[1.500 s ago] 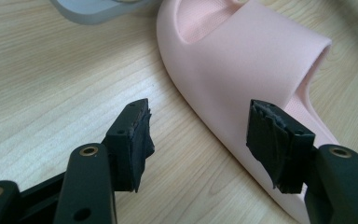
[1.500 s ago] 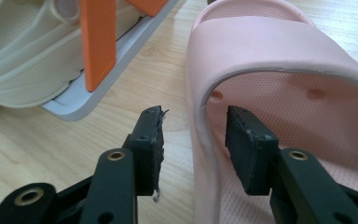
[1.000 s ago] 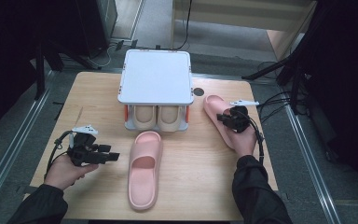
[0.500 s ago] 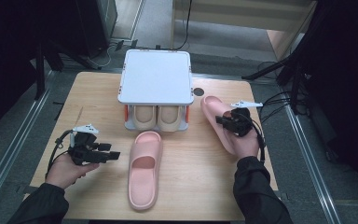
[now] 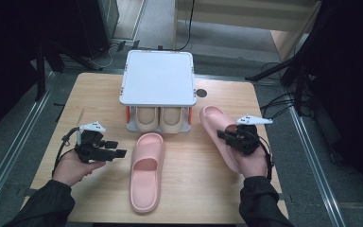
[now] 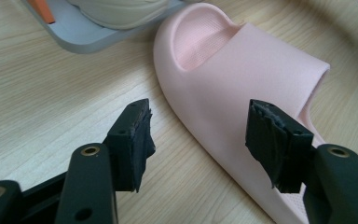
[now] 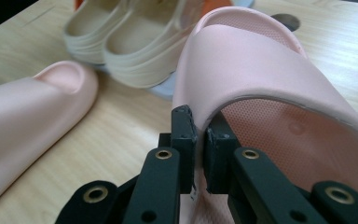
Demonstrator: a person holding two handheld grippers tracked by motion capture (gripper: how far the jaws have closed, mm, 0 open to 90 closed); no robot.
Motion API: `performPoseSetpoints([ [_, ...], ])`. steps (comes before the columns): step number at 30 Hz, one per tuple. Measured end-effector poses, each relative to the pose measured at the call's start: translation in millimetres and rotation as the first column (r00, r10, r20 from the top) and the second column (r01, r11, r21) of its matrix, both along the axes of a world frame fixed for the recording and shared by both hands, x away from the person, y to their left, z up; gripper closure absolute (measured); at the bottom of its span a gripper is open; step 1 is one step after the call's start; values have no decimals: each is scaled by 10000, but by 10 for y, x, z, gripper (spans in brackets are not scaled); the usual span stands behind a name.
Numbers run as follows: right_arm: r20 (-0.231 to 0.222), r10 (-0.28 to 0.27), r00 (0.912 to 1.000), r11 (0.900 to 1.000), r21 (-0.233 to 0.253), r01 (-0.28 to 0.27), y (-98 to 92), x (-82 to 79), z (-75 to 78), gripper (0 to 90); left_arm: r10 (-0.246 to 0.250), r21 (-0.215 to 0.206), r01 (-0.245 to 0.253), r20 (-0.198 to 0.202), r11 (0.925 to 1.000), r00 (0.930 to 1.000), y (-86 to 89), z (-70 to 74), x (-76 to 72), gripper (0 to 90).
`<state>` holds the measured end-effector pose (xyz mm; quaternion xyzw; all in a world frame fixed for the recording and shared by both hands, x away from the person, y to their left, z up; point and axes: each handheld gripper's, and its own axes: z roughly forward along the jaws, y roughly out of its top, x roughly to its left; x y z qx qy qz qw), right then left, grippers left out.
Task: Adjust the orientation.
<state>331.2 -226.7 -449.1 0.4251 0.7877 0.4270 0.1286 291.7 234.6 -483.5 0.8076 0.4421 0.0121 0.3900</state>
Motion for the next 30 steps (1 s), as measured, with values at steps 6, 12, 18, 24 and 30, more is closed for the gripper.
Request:
performPoseSetpoints([
  [6,-175,472,9987,9988,-110,-474,148,-223,-39,853,-142,-122,145,252,9998,9996,-48,43,32,478],
  [12,-251,783,9966,9964,-307,-790,316,-381,-129,853,-260,-229,266,278,9994,9993,-101,50,59,510],
  [18,-577,1267,9903,9891,-677,-1305,506,-454,-253,853,-404,-201,409,267,9990,9988,-134,53,81,508],
  [24,-804,1509,9853,9830,-931,-1582,636,-482,-338,853,-547,-267,545,-57,9982,9985,-167,48,85,578],
  [30,-947,1648,9818,9781,-1127,-1750,757,-503,-406,851,-563,-219,562,-66,9982,9984,-171,40,86,576],
])
